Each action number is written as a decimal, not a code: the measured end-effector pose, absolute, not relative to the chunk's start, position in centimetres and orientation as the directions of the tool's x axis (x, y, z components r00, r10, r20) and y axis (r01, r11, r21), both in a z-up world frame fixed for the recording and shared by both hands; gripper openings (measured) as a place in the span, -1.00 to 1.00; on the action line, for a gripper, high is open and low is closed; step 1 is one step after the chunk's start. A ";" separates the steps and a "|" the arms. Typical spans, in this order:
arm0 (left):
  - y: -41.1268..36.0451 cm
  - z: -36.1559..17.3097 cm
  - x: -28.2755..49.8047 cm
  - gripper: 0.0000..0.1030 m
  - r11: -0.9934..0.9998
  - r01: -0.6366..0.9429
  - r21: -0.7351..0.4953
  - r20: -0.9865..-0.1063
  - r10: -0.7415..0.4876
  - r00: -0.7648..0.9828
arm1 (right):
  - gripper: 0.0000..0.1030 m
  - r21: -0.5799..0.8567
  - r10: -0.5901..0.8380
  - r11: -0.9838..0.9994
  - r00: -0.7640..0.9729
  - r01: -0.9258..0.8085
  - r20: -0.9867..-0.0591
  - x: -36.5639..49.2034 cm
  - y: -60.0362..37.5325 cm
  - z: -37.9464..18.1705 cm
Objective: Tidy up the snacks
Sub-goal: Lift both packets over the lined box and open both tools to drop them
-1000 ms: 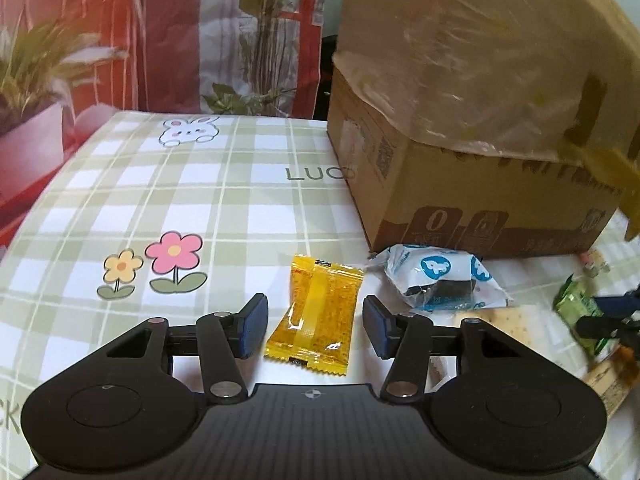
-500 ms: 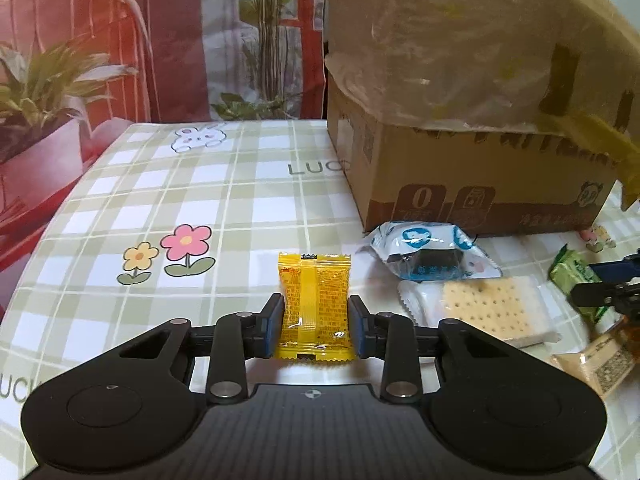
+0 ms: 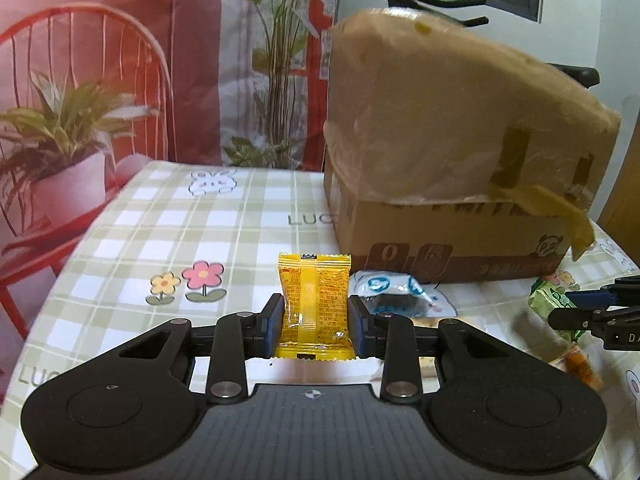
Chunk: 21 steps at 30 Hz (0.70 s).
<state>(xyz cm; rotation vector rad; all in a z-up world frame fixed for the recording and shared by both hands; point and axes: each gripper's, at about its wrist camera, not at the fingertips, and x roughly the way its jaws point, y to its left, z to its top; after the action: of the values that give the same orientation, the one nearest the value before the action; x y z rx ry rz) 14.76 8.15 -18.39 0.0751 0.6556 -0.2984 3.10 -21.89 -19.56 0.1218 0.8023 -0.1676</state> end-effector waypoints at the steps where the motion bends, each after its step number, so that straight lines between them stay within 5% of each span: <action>1: 8.1 -18.0 14.5 -0.31 0.954 0.297 -0.024 -0.604 -0.251 0.756 | -0.26 0.051 -0.098 0.980 0.691 0.192 -0.717 2.9 -21.8 -19.3; 21: 4.9 -9.9 10.7 -0.31 0.940 0.341 -0.004 -0.425 -0.310 0.850 | -0.26 0.114 -0.034 0.987 0.840 0.114 -0.542 0.8 -20.4 -12.0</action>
<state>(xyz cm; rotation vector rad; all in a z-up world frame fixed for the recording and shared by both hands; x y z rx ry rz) 10.72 4.86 -9.90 0.0725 0.4353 -0.3428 0.81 -20.37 -11.99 0.1445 0.5694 -0.0788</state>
